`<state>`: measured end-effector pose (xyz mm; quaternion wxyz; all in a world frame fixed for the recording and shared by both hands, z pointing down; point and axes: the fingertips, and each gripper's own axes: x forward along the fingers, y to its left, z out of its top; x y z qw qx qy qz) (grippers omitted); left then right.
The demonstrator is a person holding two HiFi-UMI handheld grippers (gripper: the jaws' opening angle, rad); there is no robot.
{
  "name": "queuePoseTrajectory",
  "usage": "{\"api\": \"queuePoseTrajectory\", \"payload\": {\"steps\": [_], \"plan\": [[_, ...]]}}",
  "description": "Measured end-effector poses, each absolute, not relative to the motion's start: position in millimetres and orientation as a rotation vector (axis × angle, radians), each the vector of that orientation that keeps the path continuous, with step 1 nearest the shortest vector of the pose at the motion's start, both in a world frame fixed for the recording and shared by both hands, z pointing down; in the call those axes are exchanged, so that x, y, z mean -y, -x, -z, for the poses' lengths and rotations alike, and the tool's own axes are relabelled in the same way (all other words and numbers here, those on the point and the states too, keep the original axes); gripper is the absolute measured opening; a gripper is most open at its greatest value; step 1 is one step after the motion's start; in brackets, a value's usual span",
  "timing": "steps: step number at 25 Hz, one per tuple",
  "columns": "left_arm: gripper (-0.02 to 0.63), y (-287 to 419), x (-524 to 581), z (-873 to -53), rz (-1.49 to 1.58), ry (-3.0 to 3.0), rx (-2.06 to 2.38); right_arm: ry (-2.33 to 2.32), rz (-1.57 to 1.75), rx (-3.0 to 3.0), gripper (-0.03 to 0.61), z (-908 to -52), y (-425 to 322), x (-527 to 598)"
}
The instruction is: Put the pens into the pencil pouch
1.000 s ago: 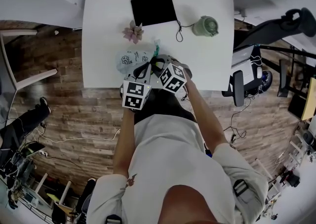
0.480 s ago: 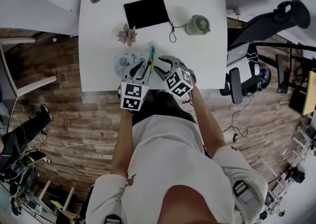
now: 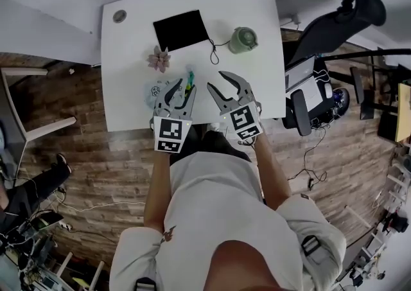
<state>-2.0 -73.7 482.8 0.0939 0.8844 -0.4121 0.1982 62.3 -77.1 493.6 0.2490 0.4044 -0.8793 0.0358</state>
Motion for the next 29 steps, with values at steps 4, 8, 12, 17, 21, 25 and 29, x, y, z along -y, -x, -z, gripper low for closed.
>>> {"api": "queuePoseTrajectory", "payload": {"steps": [4,8,12,17,21,25,29], "plan": [[0.150,-3.7,79.2,-448.0,-0.527,-2.721,1.265,-1.247,-0.009,2.434,0.198,-449.1,-71.4,78.2],[0.149,-4.4,81.7,-422.7,-0.478,-2.775,1.294,-1.343,-0.001,2.452,0.198,-423.4,-75.9,75.0],[0.146,-3.3,81.8,-410.4,-0.460,-2.802,1.280,-1.394,-0.037,2.458,0.198,-413.6,-80.3,72.4],[0.138,4.1,91.1,-407.3,-0.450,-2.817,1.249,-1.448,-0.035,2.452,0.196,-408.1,-78.4,78.3],[0.133,8.8,98.8,-406.8,-0.453,-2.842,1.202,-1.492,-0.040,2.425,0.195,-405.4,-75.8,85.1],[0.130,12.7,107.2,-404.9,-0.444,-2.868,1.149,-1.518,-0.045,2.383,0.195,-406.5,-73.2,92.8],[0.130,18.9,114.4,-399.7,-0.437,-2.896,1.103,-1.549,-0.048,2.358,0.195,-403.0,-67.7,101.3]]}}
